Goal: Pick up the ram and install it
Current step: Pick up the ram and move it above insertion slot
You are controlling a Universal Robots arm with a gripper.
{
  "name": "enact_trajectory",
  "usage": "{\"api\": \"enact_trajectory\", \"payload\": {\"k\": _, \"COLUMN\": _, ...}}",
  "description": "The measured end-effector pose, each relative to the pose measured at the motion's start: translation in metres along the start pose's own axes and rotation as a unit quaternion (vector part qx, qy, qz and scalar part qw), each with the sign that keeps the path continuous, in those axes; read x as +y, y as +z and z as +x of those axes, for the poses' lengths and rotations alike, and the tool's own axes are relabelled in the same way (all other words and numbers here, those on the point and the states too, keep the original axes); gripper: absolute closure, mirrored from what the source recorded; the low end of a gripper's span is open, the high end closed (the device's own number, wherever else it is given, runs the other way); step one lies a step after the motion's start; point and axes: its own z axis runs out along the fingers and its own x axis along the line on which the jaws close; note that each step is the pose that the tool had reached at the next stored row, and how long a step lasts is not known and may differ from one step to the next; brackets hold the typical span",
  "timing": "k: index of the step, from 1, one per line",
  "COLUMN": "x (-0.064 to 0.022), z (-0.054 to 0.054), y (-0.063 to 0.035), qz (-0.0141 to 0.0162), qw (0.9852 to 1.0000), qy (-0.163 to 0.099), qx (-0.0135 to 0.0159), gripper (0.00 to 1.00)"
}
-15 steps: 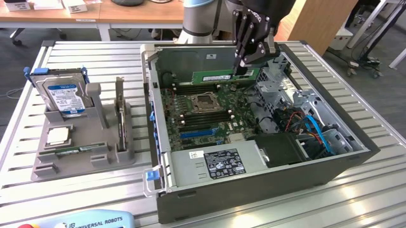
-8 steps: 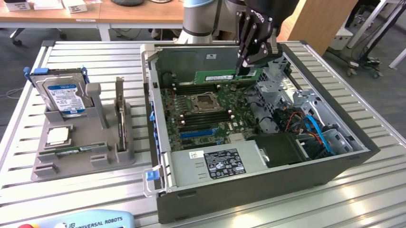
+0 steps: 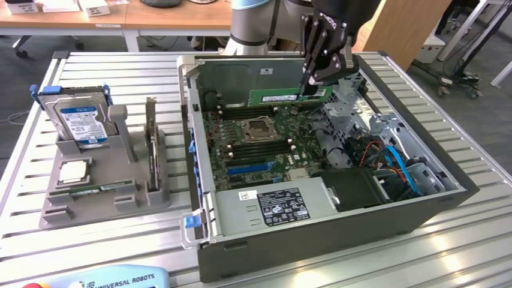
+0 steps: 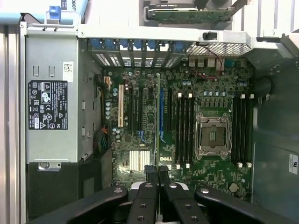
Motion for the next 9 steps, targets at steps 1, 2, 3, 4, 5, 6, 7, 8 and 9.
{"api": "enact_trajectory", "payload": {"k": 1, "x": -0.0001, "z": 0.000, "y": 0.0001, "qz": 0.0000, "qw": 1.0000, "qy": 0.000, "qx": -0.0001, "gripper": 0.88}}
{"api": "enact_trajectory", "payload": {"k": 2, "x": -0.0002, "z": -0.001, "y": 0.0002, "qz": 0.0000, "qw": 1.0000, "qy": 0.000, "qx": 0.0000, "gripper": 0.88}}
{"api": "enact_trajectory", "payload": {"k": 3, "x": -0.0001, "z": -0.001, "y": 0.0005, "qz": 0.0000, "qw": 1.0000, "qy": 0.000, "qx": 0.0000, "gripper": 0.88}}
{"api": "enact_trajectory", "payload": {"k": 4, "x": 0.0000, "z": -0.002, "y": 0.0008, "qz": 0.0000, "qw": 1.0000, "qy": 0.000, "qx": 0.0000, "gripper": 0.88}}
{"api": "enact_trajectory", "payload": {"k": 5, "x": -0.0001, "z": -0.004, "y": 0.0012, "qz": 0.0000, "qw": 1.0000, "qy": 0.000, "qx": 0.0001, "gripper": 0.88}}
{"api": "enact_trajectory", "payload": {"k": 6, "x": -0.0001, "z": -0.006, "y": 0.0017, "qz": 0.0000, "qw": 1.0000, "qy": 0.000, "qx": 0.0000, "gripper": 0.88}}
{"api": "enact_trajectory", "payload": {"k": 7, "x": -0.0001, "z": -0.009, "y": 0.0023, "qz": 0.0000, "qw": 1.0000, "qy": 0.000, "qx": 0.0000, "gripper": 0.88}}
{"api": "enact_trajectory", "payload": {"k": 8, "x": 0.0000, "z": -0.012, "y": 0.0030, "qz": 0.0000, "qw": 1.0000, "qy": 0.000, "qx": -0.0001, "gripper": 0.88}}
{"api": "enact_trajectory", "payload": {"k": 9, "x": 0.0000, "z": -0.014, "y": 0.0035, "qz": 0.0000, "qw": 1.0000, "qy": 0.000, "qx": 0.0000, "gripper": 0.88}}
